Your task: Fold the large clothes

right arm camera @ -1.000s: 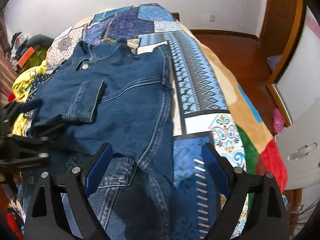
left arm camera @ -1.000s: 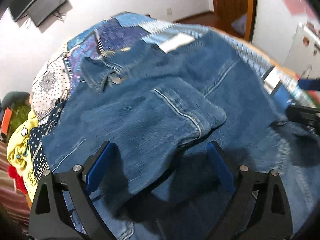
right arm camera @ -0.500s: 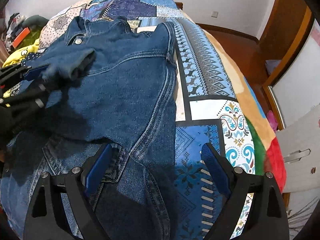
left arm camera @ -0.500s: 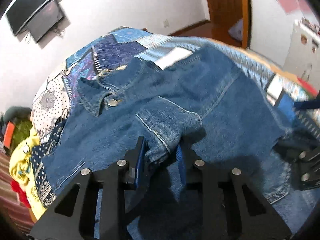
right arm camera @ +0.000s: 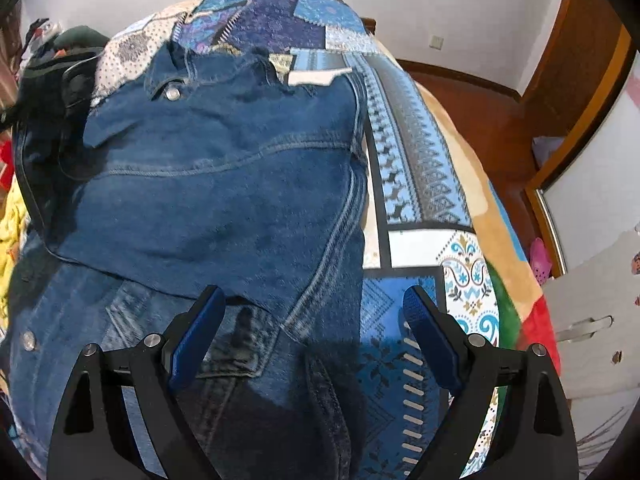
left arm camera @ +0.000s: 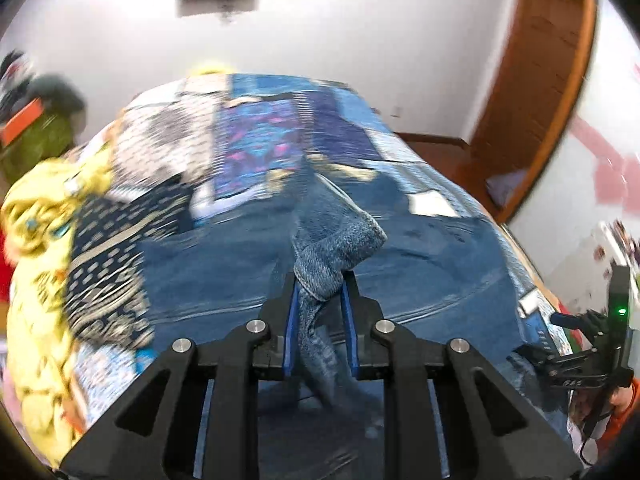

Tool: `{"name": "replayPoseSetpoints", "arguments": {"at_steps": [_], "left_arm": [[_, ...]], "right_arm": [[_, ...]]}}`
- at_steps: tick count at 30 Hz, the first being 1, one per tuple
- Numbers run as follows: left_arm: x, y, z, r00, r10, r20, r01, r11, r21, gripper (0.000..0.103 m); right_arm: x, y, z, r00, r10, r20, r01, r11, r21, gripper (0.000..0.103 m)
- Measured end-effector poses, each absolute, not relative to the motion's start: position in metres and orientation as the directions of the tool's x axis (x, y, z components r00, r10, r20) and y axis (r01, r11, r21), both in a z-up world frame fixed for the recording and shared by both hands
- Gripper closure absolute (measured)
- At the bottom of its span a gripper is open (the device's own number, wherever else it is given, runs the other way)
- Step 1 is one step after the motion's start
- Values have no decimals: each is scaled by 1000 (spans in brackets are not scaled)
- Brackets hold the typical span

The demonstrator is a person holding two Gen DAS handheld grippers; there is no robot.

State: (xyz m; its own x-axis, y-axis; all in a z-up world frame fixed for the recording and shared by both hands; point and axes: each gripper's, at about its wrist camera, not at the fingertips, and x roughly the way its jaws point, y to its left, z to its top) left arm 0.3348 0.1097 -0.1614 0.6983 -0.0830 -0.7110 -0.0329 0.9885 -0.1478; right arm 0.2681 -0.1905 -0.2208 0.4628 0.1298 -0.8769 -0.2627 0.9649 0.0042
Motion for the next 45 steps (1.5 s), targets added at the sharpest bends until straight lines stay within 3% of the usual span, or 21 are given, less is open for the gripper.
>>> {"name": "replayPoseSetpoints", "arguments": {"at_steps": [7,12,14,19,22,24,27,34,38,45], "left_arm": [[299,185,-208,647,-95,-756,-188,942,-278,83],[282,209,-256,562,-187,-806,-248,891,-380,83],[275,212,-267,547,-186,-816,-268,885,-381,77],[262,209,-277,522,-127,-844,-258,919,-298,66],[255,202,-275,486,10,-874,-257,957,-132,55],[248,201,-272,478,47,-877,-244,967,-80,55],[237,204,-262,495,49,-867,-228,971,-75,54],[213,203,-213,600,84,-795,-225,972,-67,33],[191,196,-188,650,113,-752,-222,974,-45,28],[150,187,-188,654,98,-750,-203,978,-50,16]], "right_arm": [[273,-177,-214,471,142,-871,-274,962,8,14],[277,-167,-226,423,145,-895,-289,957,18,14],[276,-165,-231,405,137,-904,-289,957,16,14],[270,-160,-240,380,105,-919,-288,958,-9,14],[264,-160,-240,380,99,-920,-281,960,-13,14],[259,-160,-236,390,97,-916,-276,961,-16,14],[251,-160,-225,427,85,-900,-276,960,-41,14],[224,-168,-177,581,53,-812,-251,961,-117,14],[208,-181,-156,642,50,-765,-221,968,-122,14],[174,-210,-150,643,60,-763,-187,979,-80,14]]}}
